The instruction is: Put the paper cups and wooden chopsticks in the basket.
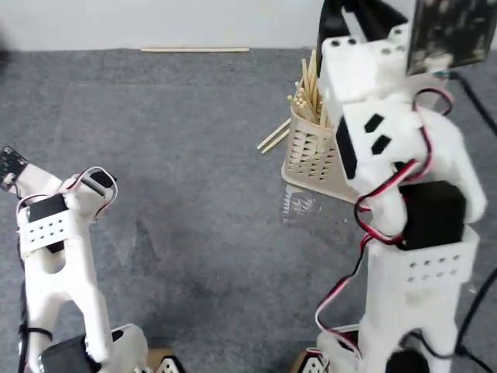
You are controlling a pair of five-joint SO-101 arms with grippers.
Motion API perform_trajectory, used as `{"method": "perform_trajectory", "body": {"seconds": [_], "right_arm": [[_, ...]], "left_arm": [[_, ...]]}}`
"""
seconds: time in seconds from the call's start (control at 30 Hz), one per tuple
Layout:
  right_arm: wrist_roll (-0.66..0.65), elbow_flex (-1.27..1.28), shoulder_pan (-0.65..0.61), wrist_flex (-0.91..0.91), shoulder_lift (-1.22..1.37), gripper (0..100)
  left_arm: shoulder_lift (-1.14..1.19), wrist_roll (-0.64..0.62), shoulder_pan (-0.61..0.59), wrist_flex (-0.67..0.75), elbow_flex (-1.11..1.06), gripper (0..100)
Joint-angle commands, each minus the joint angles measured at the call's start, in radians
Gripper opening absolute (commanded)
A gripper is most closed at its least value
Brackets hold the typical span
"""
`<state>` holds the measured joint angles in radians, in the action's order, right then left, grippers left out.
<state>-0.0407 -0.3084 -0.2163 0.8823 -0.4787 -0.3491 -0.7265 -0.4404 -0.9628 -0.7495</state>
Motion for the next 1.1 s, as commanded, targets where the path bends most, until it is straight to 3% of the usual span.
{"method": "perform_trajectory", "body": {"seconds": [0.0,0.13,0.23,0.57,0.67,0.83,1.07], "right_arm": [[-0.057,0.258,0.015,-0.240,-0.147,0.7],[-0.132,0.557,0.019,-0.590,-0.223,0.7],[-0.130,0.652,0.051,-0.743,-0.226,0.7],[-0.092,0.776,0.153,-0.943,-0.038,0.7],[-0.094,0.806,0.157,-0.915,-0.016,3.8],[-0.061,0.779,0.153,-0.808,-0.054,19.1],[0.026,0.620,0.068,-0.407,-0.176,14.0]], "left_arm": [[-0.044,0.009,-0.002,0.018,0.004,30],[-0.044,0.009,-0.002,0.018,0.004,30],[-0.044,0.009,-0.002,0.018,0.004,30],[-0.044,0.009,-0.002,0.020,0.004,30],[-0.044,0.009,-0.002,0.020,0.004,30],[-0.044,0.011,0.002,0.020,0.004,30],[-0.044,0.011,0.002,0.020,0.004,30]]}}
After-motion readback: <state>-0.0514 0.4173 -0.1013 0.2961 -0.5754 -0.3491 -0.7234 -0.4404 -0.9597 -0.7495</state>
